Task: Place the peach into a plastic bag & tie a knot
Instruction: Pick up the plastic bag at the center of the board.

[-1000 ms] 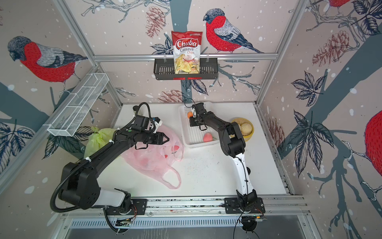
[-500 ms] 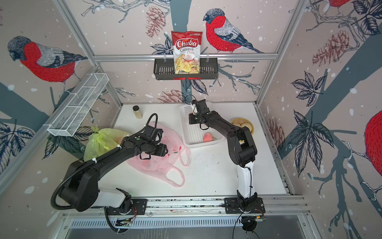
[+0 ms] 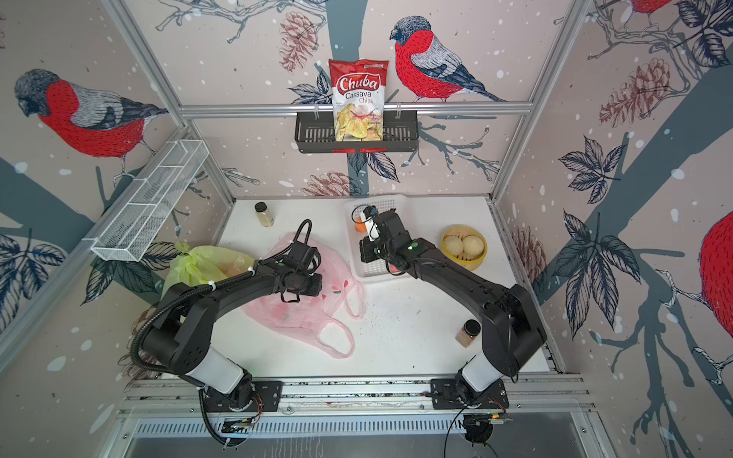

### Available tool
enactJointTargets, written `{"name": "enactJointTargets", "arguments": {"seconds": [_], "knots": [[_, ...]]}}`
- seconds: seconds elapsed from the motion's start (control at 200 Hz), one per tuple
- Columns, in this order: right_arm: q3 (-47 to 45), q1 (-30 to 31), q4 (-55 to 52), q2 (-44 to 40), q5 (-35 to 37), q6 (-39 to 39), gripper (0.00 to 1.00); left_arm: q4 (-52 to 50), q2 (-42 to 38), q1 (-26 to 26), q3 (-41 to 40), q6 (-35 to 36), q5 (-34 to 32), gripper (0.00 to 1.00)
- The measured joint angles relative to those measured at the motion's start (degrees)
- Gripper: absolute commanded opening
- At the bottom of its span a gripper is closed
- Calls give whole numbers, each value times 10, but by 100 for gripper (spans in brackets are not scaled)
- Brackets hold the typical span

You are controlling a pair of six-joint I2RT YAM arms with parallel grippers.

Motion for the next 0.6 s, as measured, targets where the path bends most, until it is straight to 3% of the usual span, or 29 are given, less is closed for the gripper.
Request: {"name": "enactJointTargets", "arguments": {"seconds": [0.21,0.415,0.6], "knots": [[-97,46,21,-59,-48,43,0,-5,-12,0,39,14,37,0],[-110,74,63,-49,-125,60,0,-52,-52,0,101,29,93,0],[-100,78,77,-9,-143,71,0,-85,-77,0,118,32,139,0]]}}
